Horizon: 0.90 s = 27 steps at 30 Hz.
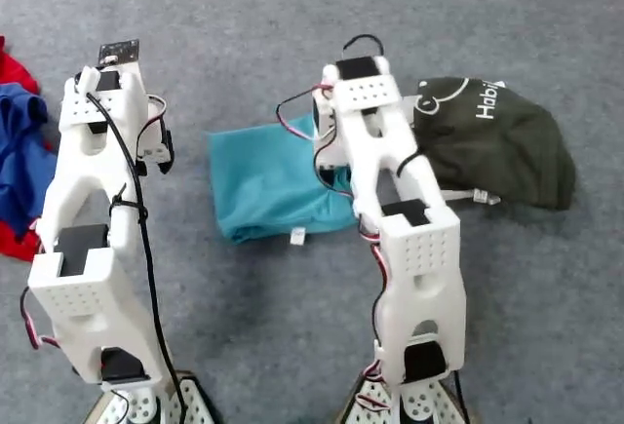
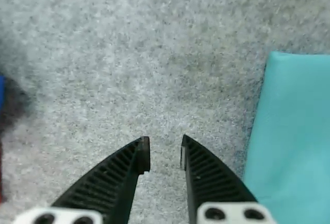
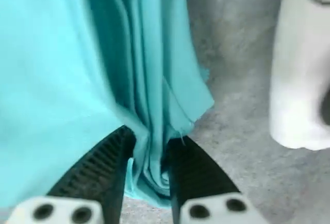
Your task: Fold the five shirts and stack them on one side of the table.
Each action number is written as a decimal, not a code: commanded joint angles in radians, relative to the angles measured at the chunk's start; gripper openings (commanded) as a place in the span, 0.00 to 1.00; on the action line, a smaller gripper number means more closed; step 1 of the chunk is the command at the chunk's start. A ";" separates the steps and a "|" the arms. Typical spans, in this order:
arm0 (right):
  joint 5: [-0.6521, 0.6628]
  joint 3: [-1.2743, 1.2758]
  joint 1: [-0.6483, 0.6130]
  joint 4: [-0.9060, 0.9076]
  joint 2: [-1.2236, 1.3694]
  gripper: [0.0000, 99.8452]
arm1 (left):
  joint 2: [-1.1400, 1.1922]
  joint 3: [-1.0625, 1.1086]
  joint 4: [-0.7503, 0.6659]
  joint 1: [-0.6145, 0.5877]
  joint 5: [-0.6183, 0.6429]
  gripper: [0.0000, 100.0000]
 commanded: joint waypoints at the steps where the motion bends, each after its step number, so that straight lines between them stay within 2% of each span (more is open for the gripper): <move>1: 0.034 -0.120 0.043 0.017 -0.015 0.01 | -0.017 -0.048 0.009 -0.008 0.005 0.13; 10: 0.232 -0.295 0.123 0.020 -0.016 0.01 | -0.009 -0.048 0.032 -0.018 0.005 0.13; 27: 0.628 -0.535 0.542 0.018 -0.015 0.01 | -0.017 -0.058 0.025 -0.044 0.005 0.13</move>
